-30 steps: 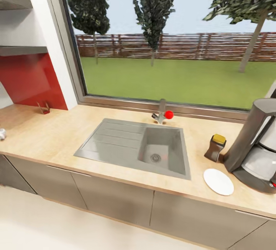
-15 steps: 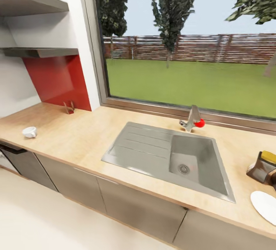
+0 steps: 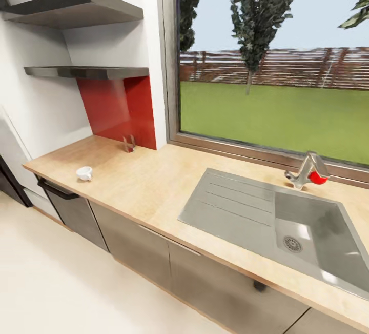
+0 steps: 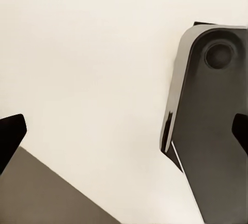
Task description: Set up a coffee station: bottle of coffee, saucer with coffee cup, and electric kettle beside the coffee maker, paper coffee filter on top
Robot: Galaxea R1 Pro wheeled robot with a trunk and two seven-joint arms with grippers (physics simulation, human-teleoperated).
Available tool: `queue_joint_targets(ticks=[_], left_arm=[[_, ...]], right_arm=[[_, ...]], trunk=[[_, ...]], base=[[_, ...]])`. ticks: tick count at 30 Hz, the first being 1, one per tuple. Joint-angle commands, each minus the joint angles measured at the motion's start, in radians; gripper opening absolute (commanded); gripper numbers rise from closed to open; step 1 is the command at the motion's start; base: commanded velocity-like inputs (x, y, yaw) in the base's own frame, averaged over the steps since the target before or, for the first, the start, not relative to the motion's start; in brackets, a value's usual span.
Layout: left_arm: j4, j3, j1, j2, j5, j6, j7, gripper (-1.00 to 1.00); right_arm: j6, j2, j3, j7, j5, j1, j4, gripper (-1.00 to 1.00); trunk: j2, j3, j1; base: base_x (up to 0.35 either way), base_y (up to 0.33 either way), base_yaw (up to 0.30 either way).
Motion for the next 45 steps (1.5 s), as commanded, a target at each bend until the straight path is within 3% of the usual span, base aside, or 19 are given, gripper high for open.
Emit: queue_joint_targets(ticks=[1,26,45], left_arm=[[-0.001,0.006,0.0,0.0,-0.011,-0.001,0.003,1.0],[-0.001,0.006,0.0,-0.003,-0.011,-0.005,0.003,1.0],[-0.001,0.006,0.0,-0.001,-0.012,-0.006,0.003,1.0]], right_arm=[[0.006,0.0,0.008,0.002,-0.01,0.0,-0.002,1.0],[0.007,0.0,0.008,-0.001,-0.011,0.0,-0.002,1.0],[0.005,0.007,0.007,0.0,-0.013,0.0,-0.007,1.0]], trunk=[[-0.002,-0.001,0.001],[-0.002,0.019,0.001],[-0.002,0.019,0.001]], base=[[0.09,0.334,0.239],[0.122,0.327,0.233],[0.236,0.259,0.012]])
